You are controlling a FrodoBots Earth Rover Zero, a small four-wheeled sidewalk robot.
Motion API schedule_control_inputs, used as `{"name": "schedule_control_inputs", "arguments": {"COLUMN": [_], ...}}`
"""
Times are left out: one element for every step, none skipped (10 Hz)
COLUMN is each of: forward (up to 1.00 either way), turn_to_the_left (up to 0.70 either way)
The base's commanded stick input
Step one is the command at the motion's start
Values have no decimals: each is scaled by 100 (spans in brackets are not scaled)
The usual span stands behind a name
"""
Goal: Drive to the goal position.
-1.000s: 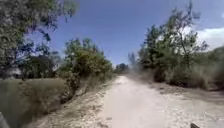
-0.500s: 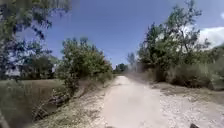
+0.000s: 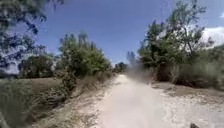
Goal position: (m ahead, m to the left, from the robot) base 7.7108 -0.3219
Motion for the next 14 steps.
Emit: {"name": "schedule_control_inputs", "arguments": {"forward": [45,45,45,45,45,45,45,45,45,45,45,45,45,45], "turn_to_the_left": [2,2,2,2,2,2,0,-18,-24,-27,-17,0,2,2]}}
